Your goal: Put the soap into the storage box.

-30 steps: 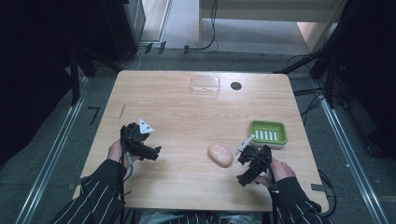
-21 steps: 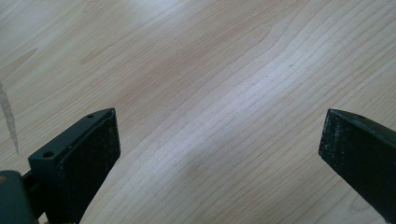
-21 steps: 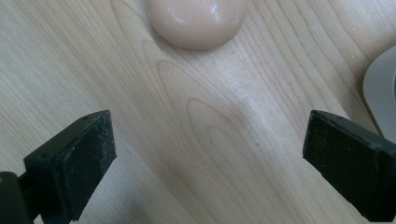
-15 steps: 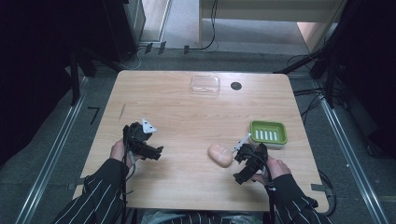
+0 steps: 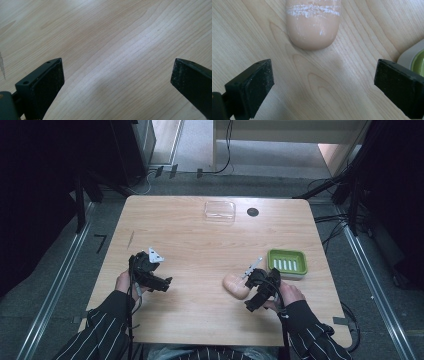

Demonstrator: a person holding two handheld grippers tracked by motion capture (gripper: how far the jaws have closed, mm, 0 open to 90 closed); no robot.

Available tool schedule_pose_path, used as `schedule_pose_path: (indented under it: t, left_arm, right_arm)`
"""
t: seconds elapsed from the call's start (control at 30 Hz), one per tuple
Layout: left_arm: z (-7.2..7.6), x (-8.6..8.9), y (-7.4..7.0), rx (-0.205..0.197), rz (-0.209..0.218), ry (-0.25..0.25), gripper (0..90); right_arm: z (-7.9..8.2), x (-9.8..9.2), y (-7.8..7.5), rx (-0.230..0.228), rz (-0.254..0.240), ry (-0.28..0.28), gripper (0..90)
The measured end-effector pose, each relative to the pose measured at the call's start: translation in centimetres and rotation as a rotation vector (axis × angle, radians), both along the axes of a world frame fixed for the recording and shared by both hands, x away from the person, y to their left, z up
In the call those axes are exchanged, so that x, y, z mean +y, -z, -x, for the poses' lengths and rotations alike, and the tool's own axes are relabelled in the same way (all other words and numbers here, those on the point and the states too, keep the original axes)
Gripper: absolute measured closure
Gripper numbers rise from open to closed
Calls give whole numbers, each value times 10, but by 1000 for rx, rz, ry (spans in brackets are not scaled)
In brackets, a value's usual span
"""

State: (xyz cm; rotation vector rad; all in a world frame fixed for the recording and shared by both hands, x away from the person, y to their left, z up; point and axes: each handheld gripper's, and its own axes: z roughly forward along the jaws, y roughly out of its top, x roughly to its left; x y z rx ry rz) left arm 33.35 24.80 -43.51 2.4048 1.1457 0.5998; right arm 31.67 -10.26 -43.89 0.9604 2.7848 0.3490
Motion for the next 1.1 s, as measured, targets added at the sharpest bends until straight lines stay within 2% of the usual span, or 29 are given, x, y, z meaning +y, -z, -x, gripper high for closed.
schedule_pose_path:
  t: [0.2,0.73,1.1]
  left_arm:
    - [1,3,1,4,1,-10,0]
    - [4,4,-1,-7,-8,-12,0]
    - [6,7,-2,-10,-12,-23,0]
  right_arm:
    - [-5,4,0,-3,-4,-19,30]
    - [-18,19,1,14,4,-25,30]
    - [-32,42,5,30,36,-62,30]
